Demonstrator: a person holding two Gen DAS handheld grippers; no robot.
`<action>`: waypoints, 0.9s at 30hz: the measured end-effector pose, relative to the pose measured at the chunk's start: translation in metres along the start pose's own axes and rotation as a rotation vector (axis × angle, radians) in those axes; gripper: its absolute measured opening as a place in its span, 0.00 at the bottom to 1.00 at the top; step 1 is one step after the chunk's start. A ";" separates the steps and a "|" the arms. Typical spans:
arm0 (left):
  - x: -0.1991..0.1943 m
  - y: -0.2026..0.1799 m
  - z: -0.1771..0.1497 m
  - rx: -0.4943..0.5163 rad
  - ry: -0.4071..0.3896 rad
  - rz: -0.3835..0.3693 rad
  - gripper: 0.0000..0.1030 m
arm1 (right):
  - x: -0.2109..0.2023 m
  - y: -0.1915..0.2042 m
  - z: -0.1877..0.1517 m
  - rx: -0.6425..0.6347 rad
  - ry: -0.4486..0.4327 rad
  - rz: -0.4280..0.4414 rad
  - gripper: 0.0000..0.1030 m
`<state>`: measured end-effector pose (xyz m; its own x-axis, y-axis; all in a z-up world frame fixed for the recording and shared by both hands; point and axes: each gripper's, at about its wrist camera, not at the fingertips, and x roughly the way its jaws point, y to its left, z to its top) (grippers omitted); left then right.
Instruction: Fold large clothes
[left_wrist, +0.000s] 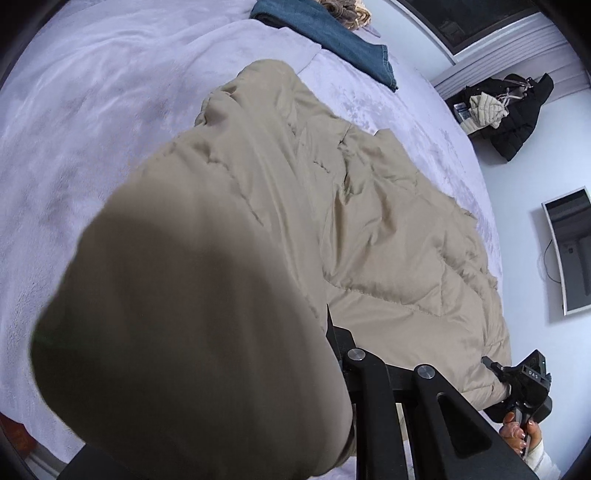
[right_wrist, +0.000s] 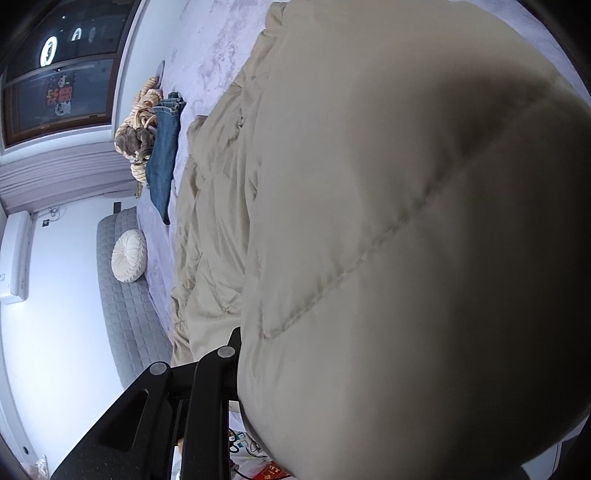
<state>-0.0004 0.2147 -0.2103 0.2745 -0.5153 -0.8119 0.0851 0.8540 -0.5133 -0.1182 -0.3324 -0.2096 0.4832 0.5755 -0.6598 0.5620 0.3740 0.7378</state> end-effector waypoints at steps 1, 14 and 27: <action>0.001 0.004 -0.002 0.000 0.008 0.021 0.27 | 0.002 -0.002 -0.001 0.007 -0.009 -0.015 0.30; -0.084 0.030 -0.023 0.007 -0.126 0.240 0.47 | -0.018 0.008 -0.016 -0.093 -0.102 -0.309 0.55; -0.016 0.039 -0.009 0.124 0.020 0.309 0.47 | -0.068 0.023 -0.069 -0.312 -0.149 -0.423 0.28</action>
<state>-0.0098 0.2556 -0.2202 0.2867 -0.2313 -0.9297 0.1168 0.9716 -0.2057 -0.1846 -0.3126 -0.1380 0.3607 0.2279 -0.9044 0.5129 0.7615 0.3964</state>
